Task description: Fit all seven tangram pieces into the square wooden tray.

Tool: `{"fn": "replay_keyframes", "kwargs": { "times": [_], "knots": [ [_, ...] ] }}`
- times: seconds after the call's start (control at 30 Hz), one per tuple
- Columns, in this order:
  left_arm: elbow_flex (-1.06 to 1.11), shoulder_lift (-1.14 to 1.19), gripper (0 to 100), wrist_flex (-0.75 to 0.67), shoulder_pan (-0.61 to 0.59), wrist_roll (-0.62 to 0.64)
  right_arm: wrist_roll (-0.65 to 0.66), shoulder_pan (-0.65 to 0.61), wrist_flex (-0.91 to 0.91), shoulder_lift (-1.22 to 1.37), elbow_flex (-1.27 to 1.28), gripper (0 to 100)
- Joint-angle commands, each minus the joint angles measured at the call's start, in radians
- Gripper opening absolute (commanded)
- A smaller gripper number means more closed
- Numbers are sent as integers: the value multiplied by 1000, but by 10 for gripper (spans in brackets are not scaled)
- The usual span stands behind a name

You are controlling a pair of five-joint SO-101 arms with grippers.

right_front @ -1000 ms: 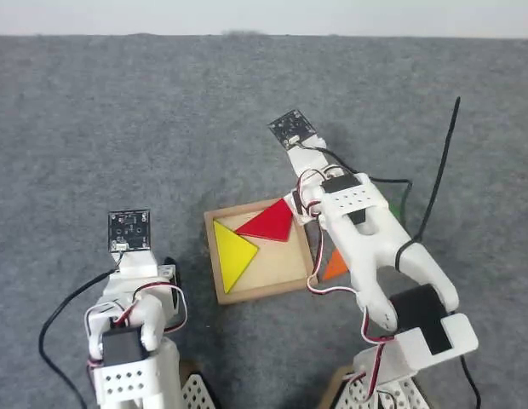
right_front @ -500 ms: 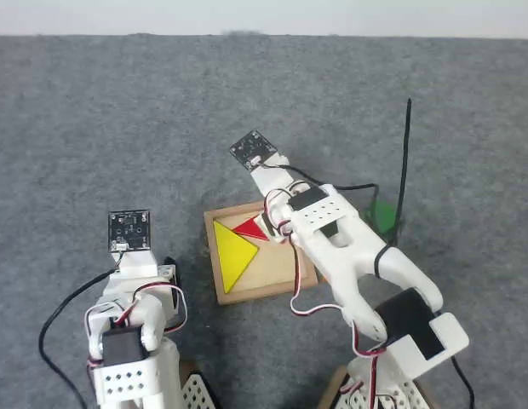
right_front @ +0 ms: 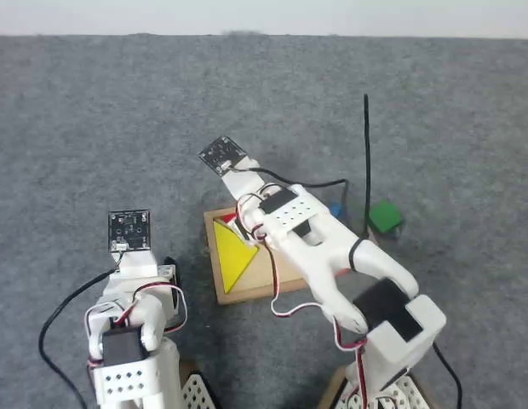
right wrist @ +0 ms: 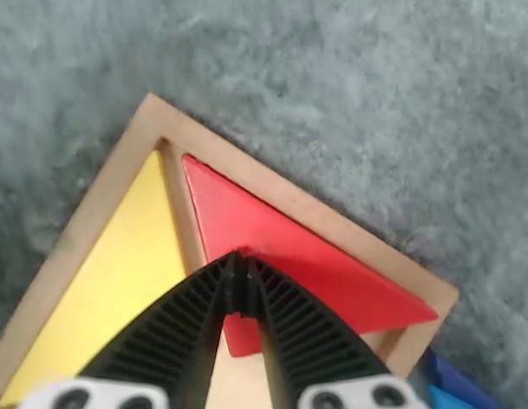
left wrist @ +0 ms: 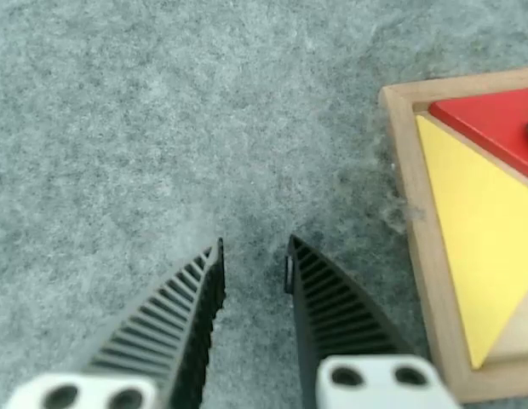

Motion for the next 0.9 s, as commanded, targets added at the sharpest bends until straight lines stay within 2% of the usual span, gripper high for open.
{"fn": "replay_keyframes", "kwargs": {
  "times": [0.0, 0.27, 0.5, 0.67, 0.87],
  "knots": [
    [-5, -14, 111, 2, -6, -5, -12, -15, 8, 19, -25, 7],
    [-5, -14, 111, 2, -6, -5, -18, -45, -15, -39, -34, 7],
    [-5, -14, 111, 2, -5, -5, -20, 87, -4, -266, 69, 7],
    [-5, -14, 111, 2, -6, -5, -12, 127, -42, -182, 72, 7],
    [-5, -14, 111, 2, -6, -5, 25, 62, -19, -31, 38, 7]
  ]
}}
